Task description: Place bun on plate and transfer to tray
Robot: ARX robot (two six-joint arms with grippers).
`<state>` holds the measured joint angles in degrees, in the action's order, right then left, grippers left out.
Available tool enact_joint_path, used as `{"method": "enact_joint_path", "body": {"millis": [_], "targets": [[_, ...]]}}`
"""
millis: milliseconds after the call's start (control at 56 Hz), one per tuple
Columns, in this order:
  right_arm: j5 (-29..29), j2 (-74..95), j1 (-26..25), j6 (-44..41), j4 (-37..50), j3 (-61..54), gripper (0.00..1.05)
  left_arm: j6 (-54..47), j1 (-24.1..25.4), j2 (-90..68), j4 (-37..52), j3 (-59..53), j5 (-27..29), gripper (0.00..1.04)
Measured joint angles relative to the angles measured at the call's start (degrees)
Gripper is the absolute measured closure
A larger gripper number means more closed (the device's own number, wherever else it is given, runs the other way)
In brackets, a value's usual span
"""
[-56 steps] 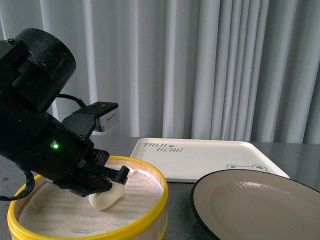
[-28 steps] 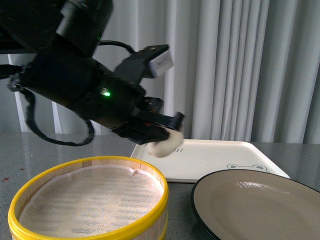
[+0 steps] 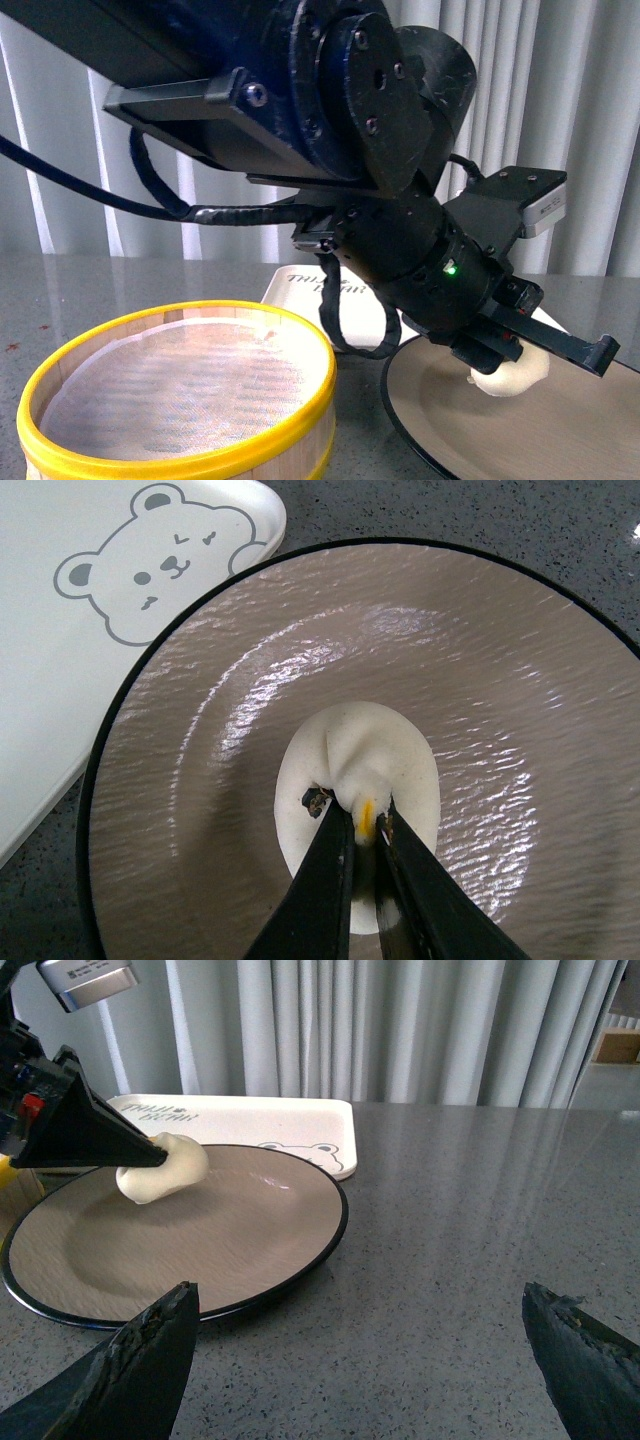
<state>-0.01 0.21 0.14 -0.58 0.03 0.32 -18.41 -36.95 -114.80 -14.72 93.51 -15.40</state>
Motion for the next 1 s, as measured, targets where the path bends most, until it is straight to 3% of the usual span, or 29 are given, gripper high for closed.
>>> {"method": "enact_joint_path", "body": {"millis": [393, 750, 1000], "targets": [[0.0, 0.0, 0.0, 0.0, 0.0, 0.0, 0.09, -1.0, -2.1, -4.6, -5.5, 5.1, 4.5, 1.01], [0.0, 0.0, 0.0, 0.0, 0.0, 0.0, 0.09, -1.9, -2.8, -5.4, -6.0, 5.3, 5.2, 1.01], [0.0, 0.0, 0.0, 0.0, 0.0, 0.0, 0.09, -1.7, -3.1, -5.3, -6.0, 5.3, 5.3, 0.66]]}}
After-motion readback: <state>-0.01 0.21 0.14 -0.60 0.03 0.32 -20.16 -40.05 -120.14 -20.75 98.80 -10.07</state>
